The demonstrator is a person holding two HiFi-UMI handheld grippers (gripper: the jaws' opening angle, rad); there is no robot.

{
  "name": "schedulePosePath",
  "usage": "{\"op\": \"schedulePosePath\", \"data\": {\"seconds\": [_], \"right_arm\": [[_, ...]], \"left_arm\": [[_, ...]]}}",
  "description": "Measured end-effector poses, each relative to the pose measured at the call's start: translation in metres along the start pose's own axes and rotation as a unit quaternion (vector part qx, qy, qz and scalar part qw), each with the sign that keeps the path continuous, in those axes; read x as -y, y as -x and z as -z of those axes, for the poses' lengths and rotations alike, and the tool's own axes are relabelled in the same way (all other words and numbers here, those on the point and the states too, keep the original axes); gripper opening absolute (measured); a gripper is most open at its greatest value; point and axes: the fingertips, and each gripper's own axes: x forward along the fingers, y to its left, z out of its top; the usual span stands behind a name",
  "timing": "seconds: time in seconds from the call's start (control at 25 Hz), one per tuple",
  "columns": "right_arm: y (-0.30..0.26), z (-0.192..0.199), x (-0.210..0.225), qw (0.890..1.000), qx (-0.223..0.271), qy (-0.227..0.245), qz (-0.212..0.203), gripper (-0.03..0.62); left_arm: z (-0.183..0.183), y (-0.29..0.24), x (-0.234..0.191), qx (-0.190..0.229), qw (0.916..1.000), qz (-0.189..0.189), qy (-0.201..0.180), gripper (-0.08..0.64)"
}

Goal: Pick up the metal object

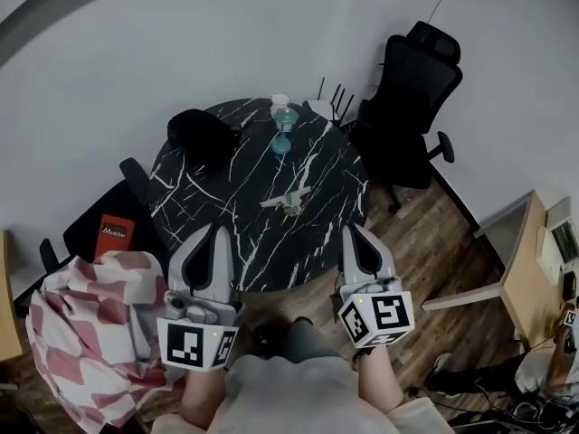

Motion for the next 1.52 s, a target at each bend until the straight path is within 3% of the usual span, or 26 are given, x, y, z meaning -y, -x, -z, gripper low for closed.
{"op": "schedulePosePath", "data": {"seconds": [0.48, 0.84, 1.16, 1.52], "right_arm": [[-0.049, 0.053, 0.012, 0.996, -0.083, -0.038, 0.003, 0.002], [-0.112, 0.096, 0.012, 0.987, -0.148, -0.052, -0.035, 0.023], [-0.154, 0.153, 0.013, 0.97, -0.225, -0.064, -0.068, 0.057], [-0.164, 0.222, 0.017, 0.945, -0.31, -0.073, -0.08, 0.124]], "left_arm": [[0.017, -0.019, -0.026, -0.016, 0.9997, -0.015, 0.009, 0.0], [0.025, -0.04, -0.057, -0.02, 0.9984, -0.052, 0.001, 0.0], [0.043, -0.056, -0.081, -0.034, 0.9955, -0.089, -0.002, 0.0], [0.068, -0.064, -0.094, -0.071, 0.9913, -0.111, -0.004, 0.0]]}}
